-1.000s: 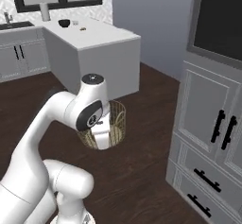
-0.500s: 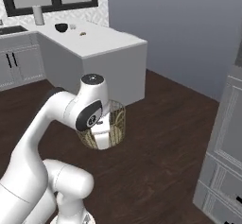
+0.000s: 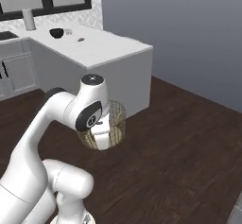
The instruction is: Open the cabinet, pick up the bread from the cabinet and place it in the basket. Then move the basket to the dining counter.
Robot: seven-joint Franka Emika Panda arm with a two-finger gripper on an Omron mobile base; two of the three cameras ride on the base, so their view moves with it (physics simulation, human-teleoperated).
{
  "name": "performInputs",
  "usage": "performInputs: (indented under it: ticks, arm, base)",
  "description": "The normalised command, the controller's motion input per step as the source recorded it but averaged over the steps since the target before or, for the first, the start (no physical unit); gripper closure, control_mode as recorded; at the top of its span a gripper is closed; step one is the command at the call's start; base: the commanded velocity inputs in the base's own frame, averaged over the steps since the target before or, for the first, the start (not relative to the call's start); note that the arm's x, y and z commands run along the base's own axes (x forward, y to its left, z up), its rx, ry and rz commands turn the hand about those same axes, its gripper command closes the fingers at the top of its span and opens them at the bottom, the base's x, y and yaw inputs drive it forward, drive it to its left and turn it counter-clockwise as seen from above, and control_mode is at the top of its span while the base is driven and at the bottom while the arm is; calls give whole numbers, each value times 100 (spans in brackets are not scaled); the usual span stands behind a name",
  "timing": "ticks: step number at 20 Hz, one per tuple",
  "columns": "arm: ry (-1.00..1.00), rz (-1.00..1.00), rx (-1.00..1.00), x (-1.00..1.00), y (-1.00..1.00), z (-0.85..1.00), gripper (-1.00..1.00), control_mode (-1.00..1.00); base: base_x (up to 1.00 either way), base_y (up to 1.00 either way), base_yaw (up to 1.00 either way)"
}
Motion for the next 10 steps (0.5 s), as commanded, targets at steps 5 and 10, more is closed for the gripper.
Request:
performInputs:
  ticks: [5,10]
  arm:
    - [0,0,0,0,0,0,100,100]
    - [0,0,0,0,0,0,100,100]
  base:
    - [71,100,-35]
    - [41,100,-42]
